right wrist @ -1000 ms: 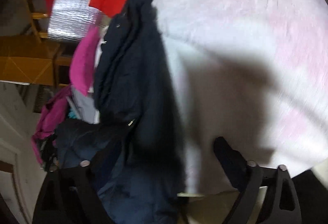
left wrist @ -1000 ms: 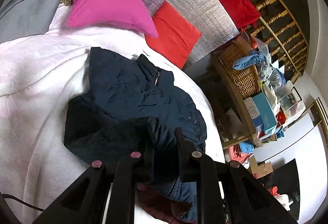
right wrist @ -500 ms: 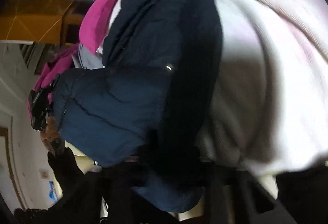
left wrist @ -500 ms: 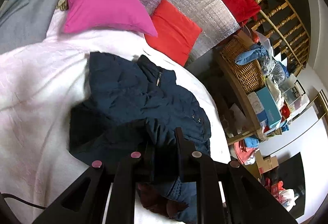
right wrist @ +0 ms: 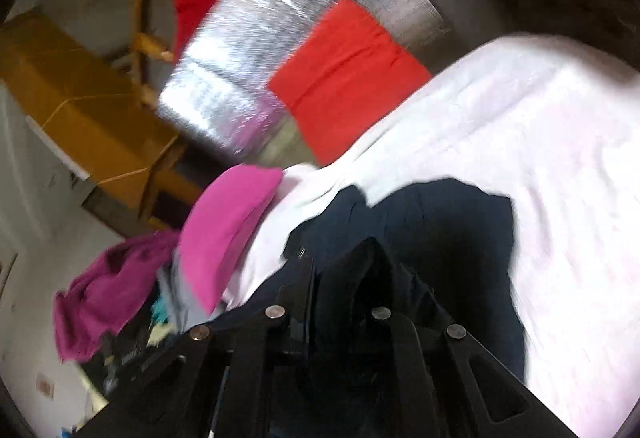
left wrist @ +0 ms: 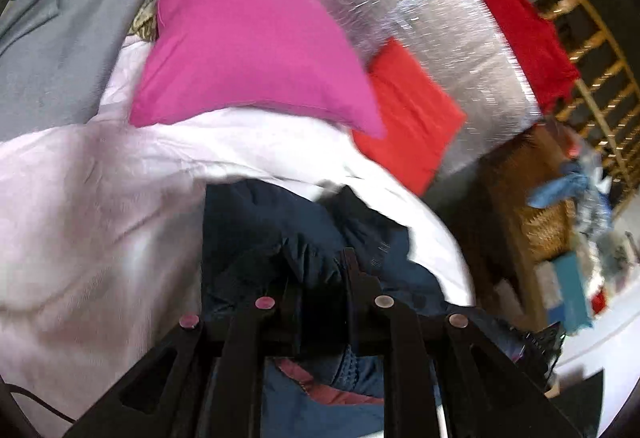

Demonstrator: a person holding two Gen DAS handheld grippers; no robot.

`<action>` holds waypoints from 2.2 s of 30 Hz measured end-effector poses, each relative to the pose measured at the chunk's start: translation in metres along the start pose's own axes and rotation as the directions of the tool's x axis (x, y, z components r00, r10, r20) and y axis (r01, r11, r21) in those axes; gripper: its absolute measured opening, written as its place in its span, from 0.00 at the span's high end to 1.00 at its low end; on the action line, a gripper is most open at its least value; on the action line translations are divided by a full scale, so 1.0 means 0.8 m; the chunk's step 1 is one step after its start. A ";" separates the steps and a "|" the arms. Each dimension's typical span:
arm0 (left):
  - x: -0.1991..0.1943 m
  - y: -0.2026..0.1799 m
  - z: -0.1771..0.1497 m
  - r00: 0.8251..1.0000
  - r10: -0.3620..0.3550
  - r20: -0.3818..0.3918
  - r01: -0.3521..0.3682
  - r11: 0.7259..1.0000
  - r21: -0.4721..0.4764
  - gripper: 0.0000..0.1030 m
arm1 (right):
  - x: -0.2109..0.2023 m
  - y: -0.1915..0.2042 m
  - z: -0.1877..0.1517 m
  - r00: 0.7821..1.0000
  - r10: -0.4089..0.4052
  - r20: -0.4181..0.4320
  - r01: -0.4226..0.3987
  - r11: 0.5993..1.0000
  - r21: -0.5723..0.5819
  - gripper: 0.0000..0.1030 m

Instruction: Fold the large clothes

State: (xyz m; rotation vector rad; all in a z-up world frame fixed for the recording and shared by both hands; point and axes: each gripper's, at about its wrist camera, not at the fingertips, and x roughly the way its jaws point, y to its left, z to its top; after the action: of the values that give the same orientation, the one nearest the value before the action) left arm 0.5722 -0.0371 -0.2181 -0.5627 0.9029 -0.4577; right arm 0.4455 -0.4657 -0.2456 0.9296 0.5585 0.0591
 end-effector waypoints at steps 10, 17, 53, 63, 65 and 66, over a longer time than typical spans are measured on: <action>0.100 0.063 0.039 0.992 -0.112 -0.061 0.103 0.986 -0.134 0.64 | 0.133 -0.147 0.032 0.975 0.214 -0.060 -0.160 0.863 0.479 0.83; -0.043 0.080 0.029 0.938 -0.194 0.286 0.257 0.946 -0.200 0.13 | 0.024 -0.136 0.037 0.937 0.290 0.196 -0.344 0.864 0.368 0.00; -0.052 -0.042 -0.199 0.760 0.589 0.276 -0.648 0.719 0.251 0.13 | -0.094 -0.062 -0.178 0.988 -0.024 -0.154 0.040 0.994 0.102 0.01; -0.084 -0.064 -0.223 0.758 0.558 0.336 -0.646 0.713 0.272 0.13 | -0.105 -0.043 -0.195 0.990 -0.020 -0.139 0.029 0.998 0.064 0.01; -0.090 -0.064 -0.225 0.753 0.556 0.352 -0.651 0.708 0.274 0.13 | -0.106 -0.040 -0.194 0.990 -0.017 -0.139 0.024 0.998 0.055 0.01; -0.094 -0.064 -0.225 0.751 0.553 0.361 -0.652 0.706 0.275 0.13 | -0.106 -0.038 -0.194 0.991 -0.017 -0.133 0.024 0.998 0.050 0.01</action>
State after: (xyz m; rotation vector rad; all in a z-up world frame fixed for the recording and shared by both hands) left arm 0.3756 -0.0791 -0.2298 0.0692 0.6721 0.0565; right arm 0.2931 -0.3931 -0.3054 0.9744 0.6955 0.0895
